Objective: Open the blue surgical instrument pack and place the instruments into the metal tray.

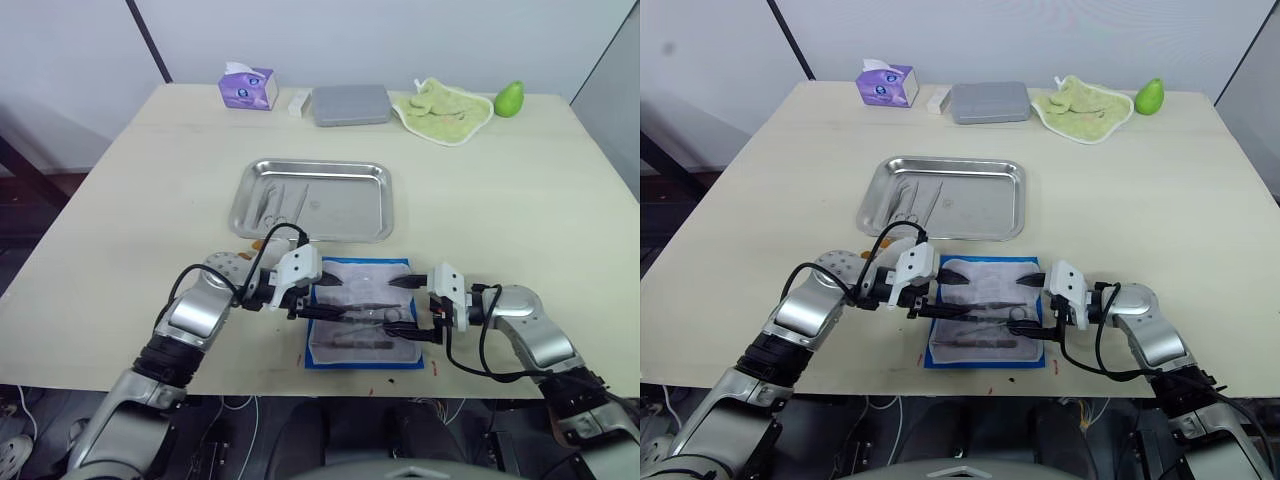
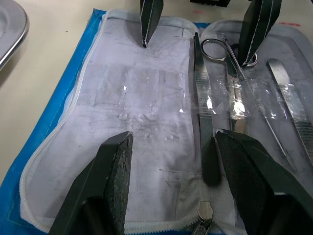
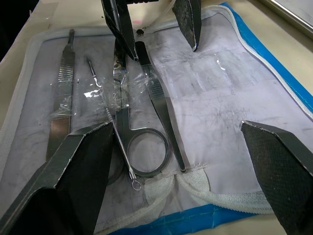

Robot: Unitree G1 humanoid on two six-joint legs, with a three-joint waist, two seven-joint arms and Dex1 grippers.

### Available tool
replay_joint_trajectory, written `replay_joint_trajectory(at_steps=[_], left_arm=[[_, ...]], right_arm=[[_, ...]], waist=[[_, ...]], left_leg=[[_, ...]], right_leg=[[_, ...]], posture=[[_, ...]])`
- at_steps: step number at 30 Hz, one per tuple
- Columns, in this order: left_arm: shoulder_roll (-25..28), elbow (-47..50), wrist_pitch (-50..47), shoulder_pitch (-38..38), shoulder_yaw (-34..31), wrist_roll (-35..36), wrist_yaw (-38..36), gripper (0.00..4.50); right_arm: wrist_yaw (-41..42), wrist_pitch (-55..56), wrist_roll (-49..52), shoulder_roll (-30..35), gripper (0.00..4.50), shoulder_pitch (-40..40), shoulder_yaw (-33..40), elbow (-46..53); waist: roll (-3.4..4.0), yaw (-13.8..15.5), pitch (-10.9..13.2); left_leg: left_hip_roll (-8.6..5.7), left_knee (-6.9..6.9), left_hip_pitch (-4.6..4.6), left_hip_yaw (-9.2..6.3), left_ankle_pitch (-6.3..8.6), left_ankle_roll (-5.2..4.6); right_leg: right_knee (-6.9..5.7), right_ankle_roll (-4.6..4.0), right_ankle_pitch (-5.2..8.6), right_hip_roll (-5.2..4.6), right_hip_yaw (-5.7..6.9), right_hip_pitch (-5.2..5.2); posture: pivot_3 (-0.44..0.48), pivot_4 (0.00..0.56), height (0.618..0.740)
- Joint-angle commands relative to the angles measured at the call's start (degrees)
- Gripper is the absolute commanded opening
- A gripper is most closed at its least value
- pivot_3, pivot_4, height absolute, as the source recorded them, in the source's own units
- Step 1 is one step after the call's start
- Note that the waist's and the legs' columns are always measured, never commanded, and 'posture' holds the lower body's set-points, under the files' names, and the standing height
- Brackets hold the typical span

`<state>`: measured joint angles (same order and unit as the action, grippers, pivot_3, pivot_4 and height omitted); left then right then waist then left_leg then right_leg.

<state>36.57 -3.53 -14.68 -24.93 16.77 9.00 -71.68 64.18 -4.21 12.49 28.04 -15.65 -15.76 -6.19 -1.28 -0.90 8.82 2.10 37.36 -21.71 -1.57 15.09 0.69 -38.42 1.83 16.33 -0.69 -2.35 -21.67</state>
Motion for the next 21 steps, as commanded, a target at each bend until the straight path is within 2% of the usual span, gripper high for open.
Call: replay_joint_trajectory(at_steps=[1,3,6,7,13,21], left_arm=[[0.4,-0.7,0.5,0.1,2.3,-1.5,-1.5,2.36],[0.2,-0.9,0.7,0.2,2.7,-1.8,-1.7,1.64],[-0.1,-0.9,0.3,0.1,3.3,-1.9,-1.8,0.24],[-0.2,-0.9,0.2,0.0,3.5,-2.0,-1.9,0.04],[0.0,0.2,-1.5,-1.2,3.5,-1.7,-2.5,0.04],[2.3,10.0,-10.3,-3.6,3.3,-0.2,-3.8,0.04]], right_arm=[[-0.7,-2.4,-2.7,0.4,4.50,1.9,-1.9,-3.2],[-0.8,-2.4,-2.7,0.4,4.50,1.9,-1.9,-3.1],[-0.8,-2.5,-2.8,0.3,4.50,1.9,-2.0,-3.1],[-0.9,-2.6,-2.8,0.3,4.50,1.9,-2.1,-3.0],[-1.2,-2.8,-3.5,0.4,4.50,1.9,-2.6,-3.3],[-1.7,-2.9,-5.4,0.5,4.50,1.2,-3.8,-4.3]], waist=[[0.00,0.0,0.0],[0.00,0.0,0.0],[0.01,0.0,0.0],[0.01,0.0,0.0],[0.00,0.0,-0.1],[0.00,-0.2,0.0]], left_leg=[[0.00,0.00,0.00,0.01,0.00,0.00],[0.00,0.00,0.01,0.01,0.00,0.00],[0.00,0.00,0.01,0.01,0.00,0.00],[0.00,0.00,0.01,0.01,0.00,0.00],[0.00,0.01,0.02,0.01,0.00,0.00],[0.01,0.01,0.01,-0.01,0.00,0.00]], right_leg=[[0.00,0.00,0.00,0.00,0.00,0.00],[0.00,0.00,0.00,0.00,-0.01,0.00],[0.00,0.00,0.00,0.00,-0.01,0.00],[0.00,0.00,0.00,0.00,-0.01,0.01],[0.00,0.00,0.00,0.00,0.00,0.02],[-0.02,0.01,0.00,0.03,-0.01,0.01]], posture=[[0.000,0.150,0.740],[0.000,0.150,0.740],[0.000,0.150,0.740],[0.000,0.150,0.740],[0.000,0.150,0.740],[0.000,0.150,0.740]])
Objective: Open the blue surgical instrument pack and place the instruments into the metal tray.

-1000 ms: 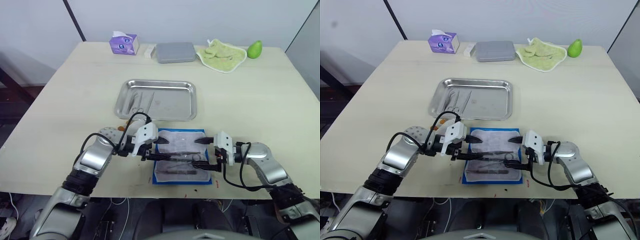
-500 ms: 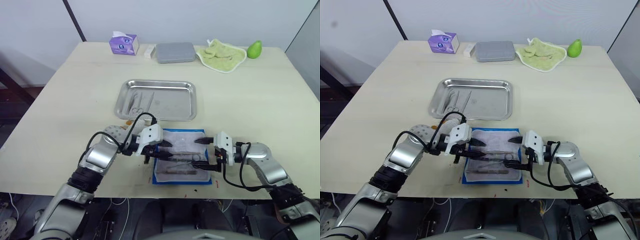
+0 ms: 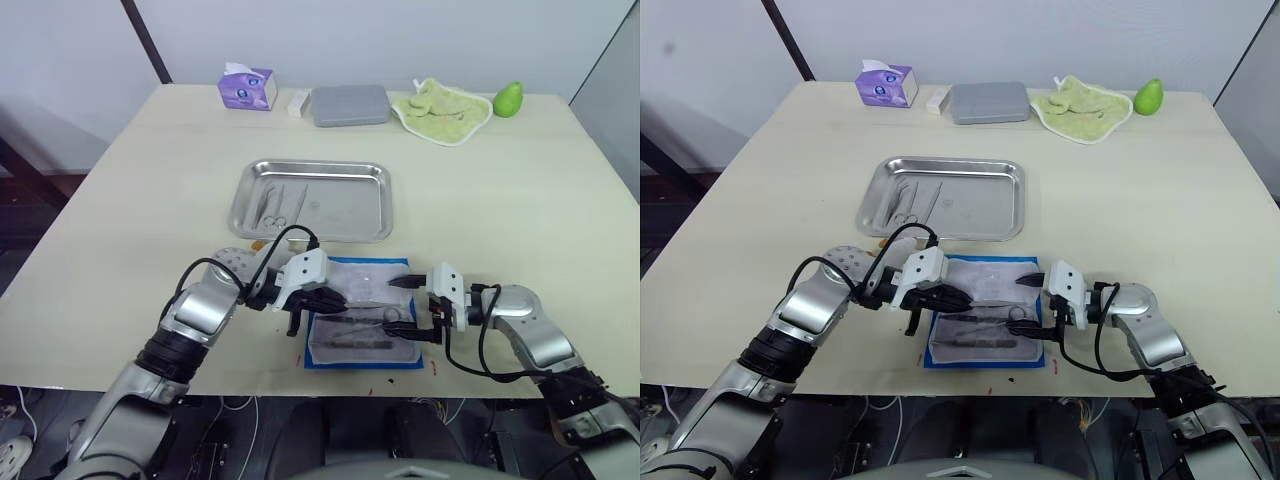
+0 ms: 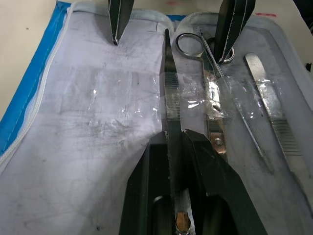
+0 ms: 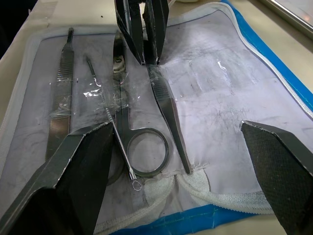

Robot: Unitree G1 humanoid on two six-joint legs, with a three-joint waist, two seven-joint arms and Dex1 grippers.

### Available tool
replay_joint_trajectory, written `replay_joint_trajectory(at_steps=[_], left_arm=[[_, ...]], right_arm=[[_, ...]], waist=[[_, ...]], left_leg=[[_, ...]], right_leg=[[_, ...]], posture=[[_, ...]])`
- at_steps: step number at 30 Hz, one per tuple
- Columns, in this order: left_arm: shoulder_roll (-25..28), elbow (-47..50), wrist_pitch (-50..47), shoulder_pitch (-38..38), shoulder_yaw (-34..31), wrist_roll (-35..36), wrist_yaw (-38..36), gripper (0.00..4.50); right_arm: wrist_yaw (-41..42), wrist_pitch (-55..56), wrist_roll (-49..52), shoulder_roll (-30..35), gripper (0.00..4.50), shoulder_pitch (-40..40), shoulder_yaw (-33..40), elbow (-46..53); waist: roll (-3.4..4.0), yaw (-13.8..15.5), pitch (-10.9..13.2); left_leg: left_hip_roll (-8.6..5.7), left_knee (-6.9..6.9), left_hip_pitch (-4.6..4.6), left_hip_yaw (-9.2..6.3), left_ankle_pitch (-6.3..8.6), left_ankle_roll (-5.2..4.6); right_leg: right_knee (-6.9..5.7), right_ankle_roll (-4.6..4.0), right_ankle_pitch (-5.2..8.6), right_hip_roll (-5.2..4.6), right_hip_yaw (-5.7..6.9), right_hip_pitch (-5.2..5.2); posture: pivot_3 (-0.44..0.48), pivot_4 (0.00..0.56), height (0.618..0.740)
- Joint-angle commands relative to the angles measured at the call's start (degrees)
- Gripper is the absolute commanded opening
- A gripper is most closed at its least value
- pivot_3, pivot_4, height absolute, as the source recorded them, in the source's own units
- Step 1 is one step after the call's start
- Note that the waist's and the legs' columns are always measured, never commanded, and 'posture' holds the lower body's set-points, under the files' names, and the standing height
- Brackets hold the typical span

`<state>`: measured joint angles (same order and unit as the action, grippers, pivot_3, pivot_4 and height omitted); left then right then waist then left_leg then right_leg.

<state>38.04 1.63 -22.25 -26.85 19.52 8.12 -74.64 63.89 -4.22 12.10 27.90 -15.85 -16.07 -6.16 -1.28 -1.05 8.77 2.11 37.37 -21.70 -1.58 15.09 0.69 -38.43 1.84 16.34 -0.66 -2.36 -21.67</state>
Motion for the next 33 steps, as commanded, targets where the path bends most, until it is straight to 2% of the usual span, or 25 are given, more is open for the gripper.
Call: replay_joint_trajectory(at_steps=[1,7,16,24,33], left_arm=[[1.0,6.1,-4.5,-2.4,0.7,1.1,-0.9,0.04],[2.2,7.8,-11.2,-8.5,2.1,1.2,-2.1,0.04],[4.6,6.1,-11.8,-11.2,3.6,0.6,-3.4,0.04],[8.1,7.7,-11.9,-9.5,1.7,1.9,-3.9,0.04],[17.1,7.8,-8.0,-2.9,-4.5,4.7,-5.7,0.04]], right_arm=[[-1.4,-3.0,-5.4,0.7,4.50,1.3,-3.8,-4.5],[-1.2,-4.1,-5.5,1.0,4.50,0.8,-4.3,-4.8],[-1.4,-4.7,-5.4,1.0,4.50,1.1,-4.9,-4.3],[-1.3,-4.8,-5.3,1.1,4.50,1.0,-5.1,-4.4],[-1.0,-4.4,-4.9,1.1,4.50,0.1,-5.3,-5.4]], waist=[[0.00,-0.1,0.0],[-0.01,-0.2,0.0],[-0.01,-0.6,0.0],[-0.01,-1.1,0.0],[0.01,-1.2,0.1]], left_leg=[[0.00,0.00,0.01,0.00,0.00,0.00],[0.02,0.00,-0.01,-0.03,0.00,0.00],[0.03,0.00,-0.02,-0.06,0.00,0.00],[0.03,0.00,-0.02,-0.07,0.00,0.00],[0.12,-0.02,0.05,-0.09,0.00,0.00]], right_leg=[[0.00,0.00,0.00,0.00,-0.01,0.00],[-0.01,0.01,0.01,0.07,-0.01,-0.02],[-0.01,0.00,0.01,0.08,0.01,-0.02],[-0.01,-0.01,0.01,0.09,0.01,-0.02],[-0.10,-0.15,0.09,0.15,0.01,-0.05]], posture=[[0.000,0.150,0.740],[0.000,0.150,0.740],[0.000,0.150,0.740],[0.000,0.150,0.740],[0.000,0.150,0.740]])
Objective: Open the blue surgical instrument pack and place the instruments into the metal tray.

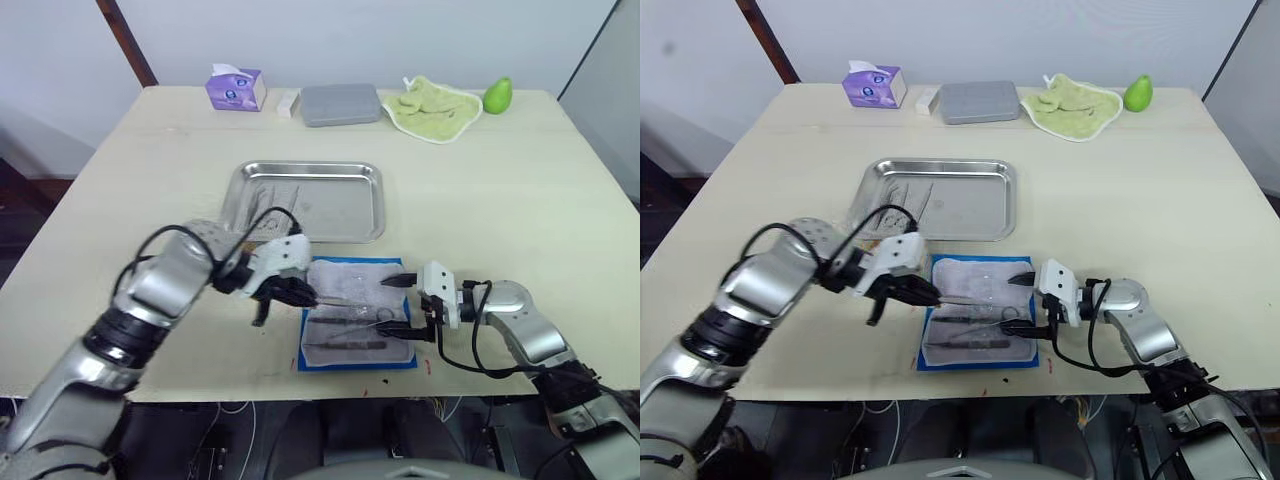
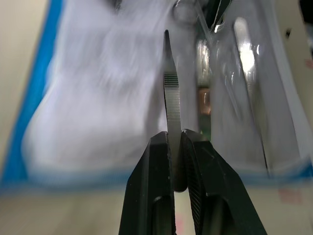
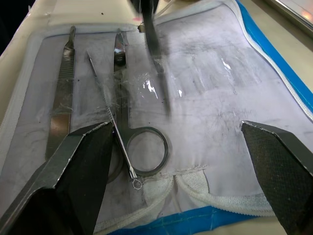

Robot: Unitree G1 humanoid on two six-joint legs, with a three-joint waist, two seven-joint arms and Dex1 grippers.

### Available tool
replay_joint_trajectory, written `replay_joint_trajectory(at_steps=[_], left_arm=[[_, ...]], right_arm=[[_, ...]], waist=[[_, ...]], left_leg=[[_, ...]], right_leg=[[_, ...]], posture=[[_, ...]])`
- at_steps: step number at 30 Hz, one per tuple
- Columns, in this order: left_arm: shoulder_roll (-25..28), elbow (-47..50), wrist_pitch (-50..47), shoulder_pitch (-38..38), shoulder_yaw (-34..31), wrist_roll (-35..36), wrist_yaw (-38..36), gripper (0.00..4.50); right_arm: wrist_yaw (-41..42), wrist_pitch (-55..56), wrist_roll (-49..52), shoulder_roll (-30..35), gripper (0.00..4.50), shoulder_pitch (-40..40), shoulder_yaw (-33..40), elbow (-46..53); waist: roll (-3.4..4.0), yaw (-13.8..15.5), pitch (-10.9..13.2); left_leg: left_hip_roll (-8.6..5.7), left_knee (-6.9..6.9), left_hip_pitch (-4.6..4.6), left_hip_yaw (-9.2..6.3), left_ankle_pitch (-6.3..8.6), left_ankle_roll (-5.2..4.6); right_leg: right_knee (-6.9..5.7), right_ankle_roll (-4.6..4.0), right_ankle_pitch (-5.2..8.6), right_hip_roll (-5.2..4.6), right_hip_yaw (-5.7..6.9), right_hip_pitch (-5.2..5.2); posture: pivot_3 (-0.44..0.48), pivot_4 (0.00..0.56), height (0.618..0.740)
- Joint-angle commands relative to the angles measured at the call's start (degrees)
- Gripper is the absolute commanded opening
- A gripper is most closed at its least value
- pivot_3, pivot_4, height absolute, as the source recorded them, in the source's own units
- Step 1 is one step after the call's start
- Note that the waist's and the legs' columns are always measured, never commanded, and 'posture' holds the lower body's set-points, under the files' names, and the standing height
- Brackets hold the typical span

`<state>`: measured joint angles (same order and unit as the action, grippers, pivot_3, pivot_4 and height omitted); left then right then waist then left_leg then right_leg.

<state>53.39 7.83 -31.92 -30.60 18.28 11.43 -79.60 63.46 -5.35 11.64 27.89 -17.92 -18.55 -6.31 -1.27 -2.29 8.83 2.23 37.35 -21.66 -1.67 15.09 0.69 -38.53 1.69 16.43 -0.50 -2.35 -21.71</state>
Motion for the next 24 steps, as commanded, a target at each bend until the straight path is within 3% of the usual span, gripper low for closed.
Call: replay_joint_trajectory(at_steps=[1,8,16,20,24], left_arm=[[2.5,1.5,2.1,1.7,-4.1,1.7,-1.0,0.04],[5.1,1.6,4.6,6.3,-8.6,3.4,-1.1,0.04],[7.0,2.8,6.0,13.5,-19.6,10.0,-0.9,0.04],[5.7,3.8,3.1,15.7,-24.8,13.5,2.4,0.04],[1.8,5.8,-2.8,16.9,-30.2,17.5,10.3,0.04]], right_arm=[[-0.5,-3.2,-4.4,1.2,4.50,2.2,-2.8,-5.3],[-0.1,-3.0,-4.3,1.3,4.50,2.0,-2.7,-5.6],[0.5,-2.7,-4.2,1.7,4.50,1.7,-2.6,-5.9],[0.7,-2.5,-4.2,1.6,4.50,1.5,-2.5,-6.3],[1.0,-2.4,-4.1,1.6,4.50,1.2,-2.5,-6.5]], waist=[[-0.01,0.1,0.0],[-0.01,0.0,0.0],[-0.01,0.1,0.0],[-0.01,0.2,0.0],[-0.02,0.2,0.0]], left_leg=[[-0.01,0.00,0.00,0.02,0.00,0.00],[-0.01,0.00,0.00,0.03,0.00,0.00],[0.00,0.00,0.01,0.04,0.00,0.00],[0.00,0.00,0.01,0.03,0.00,0.00],[0.00,0.00,0.02,-0.03,0.00,0.00]], right_leg=[[-0.01,0.01,0.01,-0.01,0.00,0.00],[-0.01,0.01,0.00,-0.01,0.00,0.00],[-0.01,0.01,0.01,-0.06,0.01,0.00],[-0.01,0.01,0.01,-0.07,0.00,0.00],[-0.02,0.01,0.00,-0.09,0.01,0.00]], posture=[[0.000,0.150,0.740],[0.000,0.150,0.740],[0.000,0.150,0.740],[0.000,0.150,0.740],[0.000,0.150,0.740]])
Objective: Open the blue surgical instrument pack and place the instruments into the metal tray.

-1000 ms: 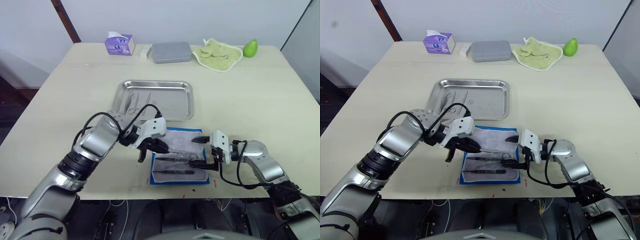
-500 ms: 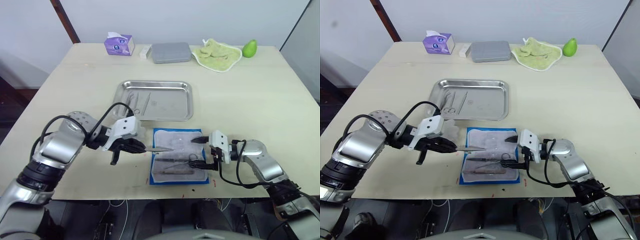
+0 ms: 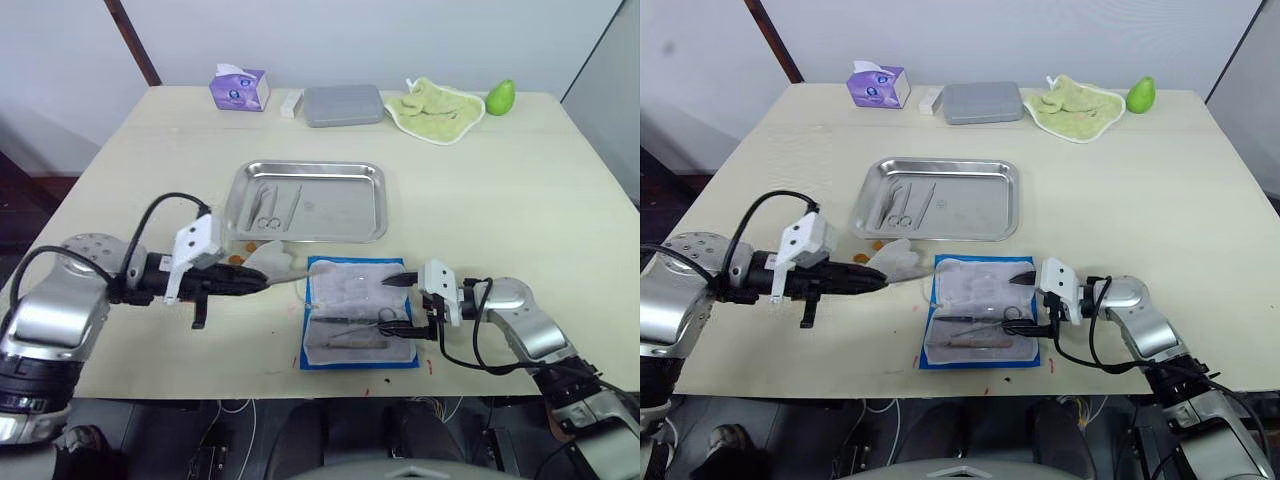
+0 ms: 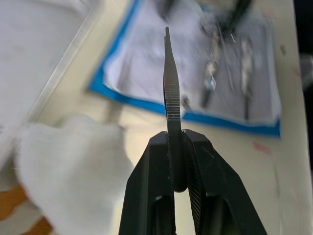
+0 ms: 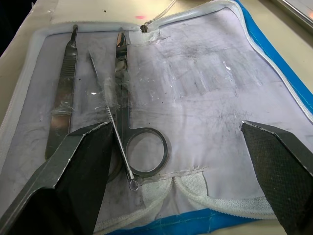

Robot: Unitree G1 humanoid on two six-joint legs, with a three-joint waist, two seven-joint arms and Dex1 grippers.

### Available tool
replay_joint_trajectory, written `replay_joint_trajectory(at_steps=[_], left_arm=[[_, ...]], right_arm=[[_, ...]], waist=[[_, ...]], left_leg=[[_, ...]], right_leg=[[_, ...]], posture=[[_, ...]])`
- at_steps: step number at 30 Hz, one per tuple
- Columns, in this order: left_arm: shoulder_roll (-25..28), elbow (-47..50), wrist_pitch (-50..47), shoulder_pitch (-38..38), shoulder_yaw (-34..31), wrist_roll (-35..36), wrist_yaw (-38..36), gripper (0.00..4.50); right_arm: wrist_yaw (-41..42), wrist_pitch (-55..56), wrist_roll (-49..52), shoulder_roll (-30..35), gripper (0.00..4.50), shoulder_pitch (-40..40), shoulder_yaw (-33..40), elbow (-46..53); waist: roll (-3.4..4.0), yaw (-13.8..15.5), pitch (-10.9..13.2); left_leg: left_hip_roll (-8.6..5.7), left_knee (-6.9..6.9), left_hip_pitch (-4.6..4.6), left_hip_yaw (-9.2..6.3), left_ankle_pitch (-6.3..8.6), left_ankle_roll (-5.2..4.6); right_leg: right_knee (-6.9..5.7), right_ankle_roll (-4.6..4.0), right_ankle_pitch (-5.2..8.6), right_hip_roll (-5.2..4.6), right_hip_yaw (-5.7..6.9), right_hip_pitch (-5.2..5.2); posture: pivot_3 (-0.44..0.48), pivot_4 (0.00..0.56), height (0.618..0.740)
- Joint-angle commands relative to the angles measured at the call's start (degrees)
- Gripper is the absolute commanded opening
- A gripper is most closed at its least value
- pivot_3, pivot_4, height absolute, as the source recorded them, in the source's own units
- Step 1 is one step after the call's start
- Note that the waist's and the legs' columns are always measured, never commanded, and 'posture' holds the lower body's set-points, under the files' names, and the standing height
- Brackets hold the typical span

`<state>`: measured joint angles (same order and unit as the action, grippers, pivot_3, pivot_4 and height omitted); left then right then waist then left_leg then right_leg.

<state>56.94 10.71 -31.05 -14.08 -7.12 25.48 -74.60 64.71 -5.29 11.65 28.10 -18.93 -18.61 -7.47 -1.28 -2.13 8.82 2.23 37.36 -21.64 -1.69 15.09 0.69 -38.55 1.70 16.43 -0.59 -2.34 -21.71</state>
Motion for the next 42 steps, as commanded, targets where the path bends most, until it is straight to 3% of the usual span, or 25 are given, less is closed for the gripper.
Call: replay_joint_trajectory(at_steps=[1,6,11,16,18,28,42], left_arm=[[-3.7,3.9,-6.0,0.1,-6.3,4.7,9.1,0.04],[-11.9,9.7,-18.0,-2.5,-9.4,7.3,27.0,0.04],[-19.7,13.8,-27.4,-7.0,-8.6,5.3,44.1,0.04],[-33.1,12.4,-40.3,-17.6,-7.5,0.4,63.7,0.04],[-36.5,10.2,-44.2,-21.0,-7.0,-1.8,68.0,0.04],[-45.0,-2.4,-40.1,-27.9,-4.3,-10.0,77.2,0.04],[-48.9,-13.9,-32.1,-29.7,0.1,-13.8,76.8,0.04]], right_arm=[[-0.2,-2.4,-4.1,1.4,4.50,2.2,-2.4,-5.4],[0.1,-2.3,-4.0,1.6,4.50,2.0,-2.3,-5.6],[0.3,-2.2,-4.1,1.7,4.50,2.0,-2.2,-5.8],[0.5,-2.2,-4.2,1.4,4.50,1.5,-2.1,-6.1],[0.6,-2.1,-4.3,1.4,4.50,1.4,-2.1,-6.2],[0.7,-2.1,-4.3,1.5,4.50,1.1,-2.4,-6.5],[0.4,-2.7,-4.1,1.6,4.50,1.8,-2.2,-5.4]], waist=[[-0.01,0.0,0.0],[-0.12,0.0,-0.1],[-0.13,0.1,-0.1],[-0.20,0.3,-0.1],[-0.21,0.3,-0.1],[-0.18,0.1,-0.1],[-0.17,0.1,-0.1]], left_leg=[[0.00,0.00,0.00,-0.02,0.00,0.00],[-0.02,0.02,0.00,-0.24,0.00,0.00],[-0.06,0.02,0.00,-0.28,0.00,0.01],[-0.14,0.06,0.00,-0.32,0.00,0.01],[-0.16,0.08,0.00,-0.32,0.00,0.01],[-0.25,0.06,0.05,-0.31,-0.02,0.05],[-0.33,0.05,0.03,-0.32,-0.08,0.18]], right_leg=[[0.00,0.00,0.00,0.00,-0.01,0.00],[-0.03,0.01,-0.02,-0.03,0.00,0.03],[-0.07,-0.01,-0.04,-0.09,0.01,0.05],[-0.13,0.01,-0.05,-0.16,0.04,0.09],[-0.15,0.02,-0.06,-0.20,0.03,0.09],[-0.24,0.02,-0.06,-0.25,0.05,0.09],[-0.23,0.03,-0.05,-0.32,0.06,0.08]], posture=[[0.000,0.150,0.740],[0.000,0.150,0.740],[0.000,0.150,0.740],[0.000,0.150,0.740],[0.000,0.150,0.740],[0.000,0.150,0.740],[0.000,0.150,0.740]])
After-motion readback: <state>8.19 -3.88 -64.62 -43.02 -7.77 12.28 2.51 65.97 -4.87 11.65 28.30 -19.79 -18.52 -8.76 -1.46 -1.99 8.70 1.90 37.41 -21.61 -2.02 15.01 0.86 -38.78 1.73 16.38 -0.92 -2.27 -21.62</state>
